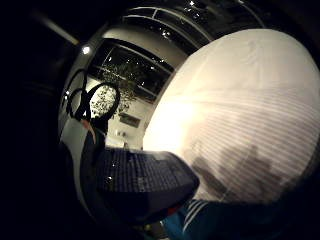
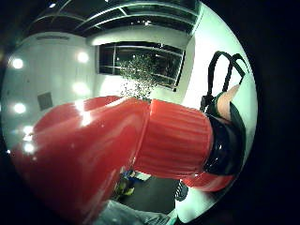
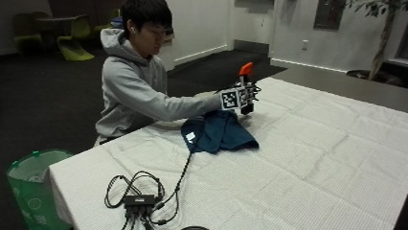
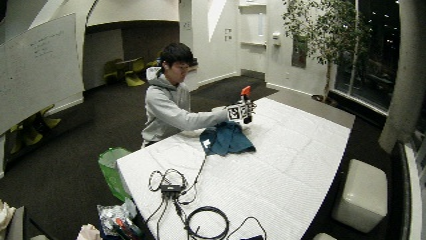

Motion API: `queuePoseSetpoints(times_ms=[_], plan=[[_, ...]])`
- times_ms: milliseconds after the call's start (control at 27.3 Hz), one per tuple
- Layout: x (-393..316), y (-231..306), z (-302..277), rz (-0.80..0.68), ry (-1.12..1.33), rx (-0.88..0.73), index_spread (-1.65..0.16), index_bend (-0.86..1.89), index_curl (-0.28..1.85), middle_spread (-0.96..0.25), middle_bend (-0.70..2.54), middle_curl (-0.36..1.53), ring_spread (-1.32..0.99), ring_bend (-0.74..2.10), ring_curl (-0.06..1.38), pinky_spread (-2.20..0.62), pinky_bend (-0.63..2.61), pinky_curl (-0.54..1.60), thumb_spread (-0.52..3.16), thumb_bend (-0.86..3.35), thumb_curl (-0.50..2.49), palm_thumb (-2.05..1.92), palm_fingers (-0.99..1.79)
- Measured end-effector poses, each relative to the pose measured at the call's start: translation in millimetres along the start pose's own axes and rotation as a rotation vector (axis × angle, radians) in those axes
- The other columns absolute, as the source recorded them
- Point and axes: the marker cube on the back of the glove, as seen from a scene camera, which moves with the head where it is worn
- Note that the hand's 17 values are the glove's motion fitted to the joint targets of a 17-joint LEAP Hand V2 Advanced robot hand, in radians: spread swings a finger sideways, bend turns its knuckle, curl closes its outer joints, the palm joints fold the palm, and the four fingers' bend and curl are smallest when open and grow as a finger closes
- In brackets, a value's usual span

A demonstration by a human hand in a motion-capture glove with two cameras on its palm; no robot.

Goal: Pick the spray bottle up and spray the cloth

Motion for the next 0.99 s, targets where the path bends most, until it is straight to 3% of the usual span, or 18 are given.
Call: queuePoseSetpoints(times_ms=[366,586,696,806,916,989], plan=[[28.0,12.6,26.4,-0.014,0.043,-0.138,-0.24,0.33,0.51,-0.14,0.38,0.45,-0.23,0.42,0.42,-0.3,0.39,0.38,0.13,-0.04,0.74,1.02,1.3],[24.8,33.7,-1.4,-0.04,0.112,-0.383,-0.27,0.08,0.44,-0.14,0.29,0.42,-0.22,0.45,0.42,-0.28,0.52,0.4,0.33,-0.04,0.71,0.99,1.12],[17.2,27.2,-10.6,-0.055,0.116,-0.287,-0.3,0.08,0.42,-0.14,0.25,0.41,-0.2,0.39,0.41,-0.18,0.45,0.4,0.45,-0.05,0.68,0.96,0.77],[5.8,30.6,-24.8,-0.068,0.102,-0.24,-0.32,0.08,0.4,-0.12,0.22,0.41,-0.17,0.36,0.42,-0.1,0.45,0.42,0.53,-0.06,0.65,0.92,0.58],[-5.6,50.3,-42.9,-0.077,0.09,-0.306,-0.33,0.09,0.37,-0.11,0.21,0.4,-0.16,0.32,0.39,-0.05,0.44,0.4,0.59,-0.05,0.63,0.9,0.54],[-9.3,51.1,-51.3,-0.094,0.111,-0.258,-0.33,0.13,0.36,-0.11,0.2,0.39,-0.15,0.3,0.37,-0.02,0.42,0.38,0.63,-0.04,0.62,0.89,0.56]])
